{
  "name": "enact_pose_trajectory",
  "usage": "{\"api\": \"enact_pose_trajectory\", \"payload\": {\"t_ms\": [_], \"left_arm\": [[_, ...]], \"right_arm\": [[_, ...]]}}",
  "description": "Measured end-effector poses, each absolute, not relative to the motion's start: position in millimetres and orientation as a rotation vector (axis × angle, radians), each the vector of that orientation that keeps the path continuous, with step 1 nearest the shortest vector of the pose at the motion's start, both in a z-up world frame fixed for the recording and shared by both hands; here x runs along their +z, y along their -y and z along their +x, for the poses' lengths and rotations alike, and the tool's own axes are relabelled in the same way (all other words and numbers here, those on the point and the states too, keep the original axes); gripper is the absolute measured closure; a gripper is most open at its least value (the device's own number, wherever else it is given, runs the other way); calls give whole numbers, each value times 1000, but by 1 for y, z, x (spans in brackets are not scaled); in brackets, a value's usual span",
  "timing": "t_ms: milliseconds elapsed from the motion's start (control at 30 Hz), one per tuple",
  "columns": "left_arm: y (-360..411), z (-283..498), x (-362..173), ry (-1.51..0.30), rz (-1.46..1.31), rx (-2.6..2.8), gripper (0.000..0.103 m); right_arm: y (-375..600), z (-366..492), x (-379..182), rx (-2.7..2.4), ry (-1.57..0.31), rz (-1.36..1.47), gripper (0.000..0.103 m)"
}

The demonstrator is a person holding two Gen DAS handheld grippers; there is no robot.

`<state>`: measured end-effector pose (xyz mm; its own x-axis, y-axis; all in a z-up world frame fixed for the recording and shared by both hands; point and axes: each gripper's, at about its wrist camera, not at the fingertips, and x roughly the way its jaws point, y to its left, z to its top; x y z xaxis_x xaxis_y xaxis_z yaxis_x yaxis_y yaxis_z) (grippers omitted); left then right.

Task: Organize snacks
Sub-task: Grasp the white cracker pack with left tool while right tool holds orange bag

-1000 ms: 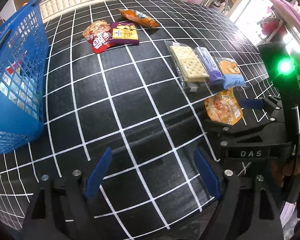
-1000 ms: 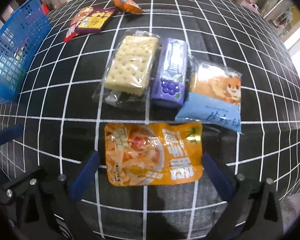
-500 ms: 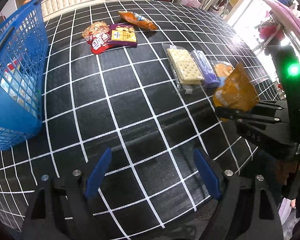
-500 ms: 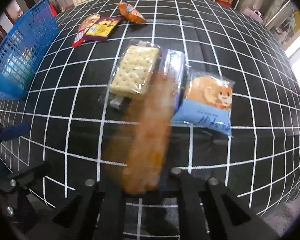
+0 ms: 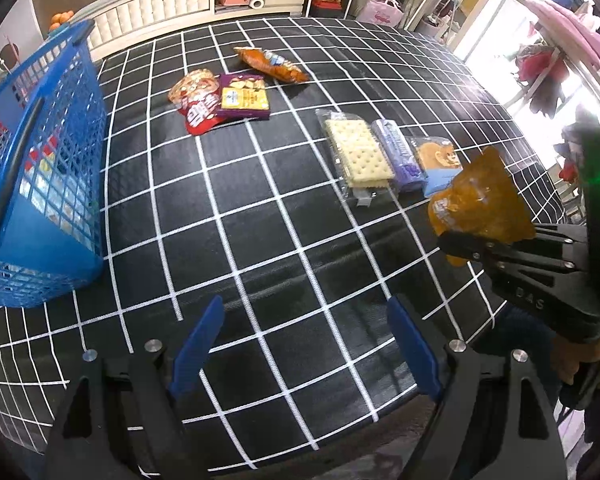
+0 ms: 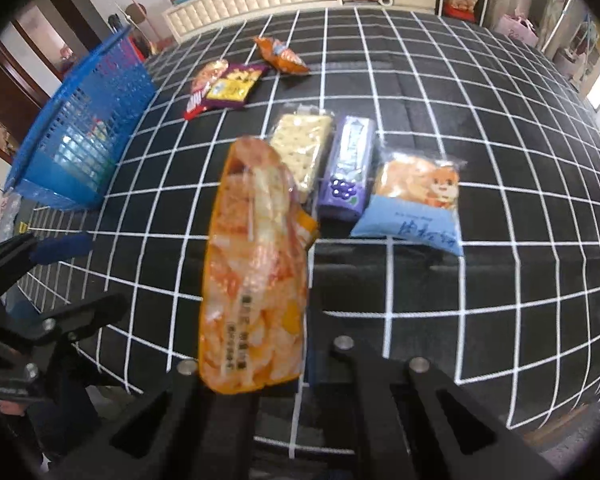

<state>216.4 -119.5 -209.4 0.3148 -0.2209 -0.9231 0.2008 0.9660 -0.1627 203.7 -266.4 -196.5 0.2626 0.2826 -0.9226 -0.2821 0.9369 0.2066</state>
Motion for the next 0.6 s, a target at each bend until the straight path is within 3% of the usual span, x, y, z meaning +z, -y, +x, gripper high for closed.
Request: {"api": "enact_pose_trajectory", "payload": {"t_ms": [600], "left_arm": [[206,263,-198,-1219,67,-298,21]], "right_arm": [[334,225,-190,332,-1176,143,98]]}}
